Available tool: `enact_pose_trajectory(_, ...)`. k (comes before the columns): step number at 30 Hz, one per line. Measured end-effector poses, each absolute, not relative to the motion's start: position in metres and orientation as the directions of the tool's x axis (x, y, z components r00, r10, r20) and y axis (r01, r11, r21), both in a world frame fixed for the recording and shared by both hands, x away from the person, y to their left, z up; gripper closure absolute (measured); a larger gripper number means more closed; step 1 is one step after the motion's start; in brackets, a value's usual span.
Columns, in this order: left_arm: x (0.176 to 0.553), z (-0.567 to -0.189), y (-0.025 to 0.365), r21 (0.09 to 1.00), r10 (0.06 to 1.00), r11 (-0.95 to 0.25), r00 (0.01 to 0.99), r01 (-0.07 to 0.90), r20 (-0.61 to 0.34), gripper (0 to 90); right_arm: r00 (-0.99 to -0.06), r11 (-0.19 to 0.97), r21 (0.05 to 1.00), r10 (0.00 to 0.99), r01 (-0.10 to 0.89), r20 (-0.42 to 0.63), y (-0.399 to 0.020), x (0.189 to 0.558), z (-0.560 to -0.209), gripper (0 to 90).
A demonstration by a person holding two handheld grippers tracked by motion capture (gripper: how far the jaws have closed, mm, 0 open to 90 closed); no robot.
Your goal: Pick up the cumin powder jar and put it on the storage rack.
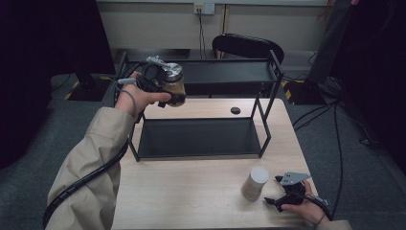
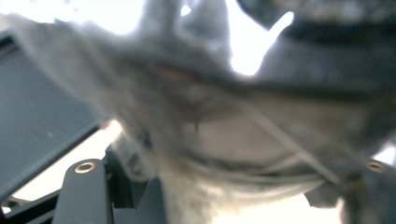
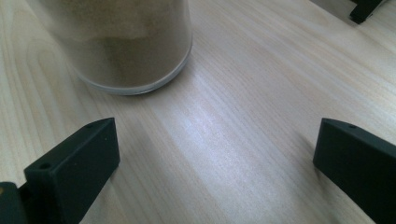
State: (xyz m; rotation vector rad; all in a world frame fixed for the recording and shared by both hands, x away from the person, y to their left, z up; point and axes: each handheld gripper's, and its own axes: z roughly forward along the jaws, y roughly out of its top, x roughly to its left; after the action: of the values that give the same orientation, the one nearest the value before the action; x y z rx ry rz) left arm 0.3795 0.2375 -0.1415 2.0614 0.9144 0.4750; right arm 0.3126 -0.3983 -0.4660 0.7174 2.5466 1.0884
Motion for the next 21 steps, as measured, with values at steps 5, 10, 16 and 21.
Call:
enact_pose_trajectory(5, 0.389, -0.131, 0.232, 0.791, 0.767, -0.404, 0.641, 0.460, 0.019, 30.3, -0.840, 0.595, 0.733, 0.539, 0.329, -0.059, -0.399, 0.313, -0.466, 0.0)
enact_pose_trajectory(10, 0.399, -0.126, 0.229, 0.803, 0.790, -0.378, 0.613, 0.461, 0.020, 30.3, -0.841, 0.595, 0.733, 0.538, 0.329, -0.060, -0.399, 0.313, -0.466, 0.0)
enact_pose_trajectory(16, 0.412, -0.122, 0.223, 0.805, 0.824, -0.352, 0.565, 0.478, 0.024, 30.3, -0.841, 0.596, 0.733, 0.538, 0.328, -0.060, -0.399, 0.313, -0.466, 0.0)
enact_pose_trajectory(21, 0.422, -0.124, 0.220, 0.808, 0.843, -0.334, 0.538, 0.486, 0.024, 30.3, -0.841, 0.595, 0.733, 0.538, 0.329, -0.060, -0.399, 0.313, -0.466, 0.0)
